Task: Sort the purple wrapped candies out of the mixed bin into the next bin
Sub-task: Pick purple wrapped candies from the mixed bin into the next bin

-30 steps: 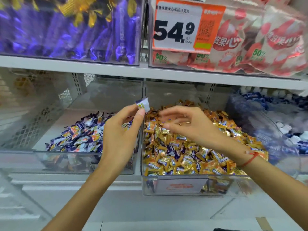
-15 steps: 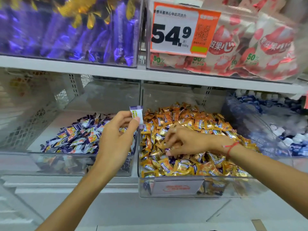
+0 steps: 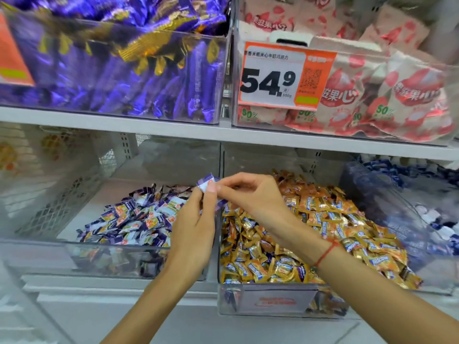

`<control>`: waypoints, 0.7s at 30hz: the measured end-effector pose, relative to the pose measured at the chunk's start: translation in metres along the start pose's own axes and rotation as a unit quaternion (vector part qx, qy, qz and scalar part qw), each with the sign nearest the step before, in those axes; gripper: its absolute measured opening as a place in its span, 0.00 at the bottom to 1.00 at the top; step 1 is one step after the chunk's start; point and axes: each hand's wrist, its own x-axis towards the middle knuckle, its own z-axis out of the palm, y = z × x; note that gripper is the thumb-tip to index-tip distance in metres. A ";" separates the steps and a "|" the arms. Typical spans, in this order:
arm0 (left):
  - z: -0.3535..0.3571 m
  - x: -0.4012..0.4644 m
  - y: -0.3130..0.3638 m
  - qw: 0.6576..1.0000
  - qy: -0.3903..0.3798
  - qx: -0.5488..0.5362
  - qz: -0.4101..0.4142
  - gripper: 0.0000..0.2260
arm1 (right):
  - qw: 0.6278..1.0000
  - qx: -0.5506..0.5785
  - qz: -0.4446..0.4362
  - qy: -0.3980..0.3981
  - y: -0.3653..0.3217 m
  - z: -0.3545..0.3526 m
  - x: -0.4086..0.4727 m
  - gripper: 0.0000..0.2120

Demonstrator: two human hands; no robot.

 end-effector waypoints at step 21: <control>-0.010 0.000 -0.018 0.977 -0.102 0.173 0.065 0.29 | 0.774 -0.593 0.028 -0.221 0.048 -0.099 -0.029 0.15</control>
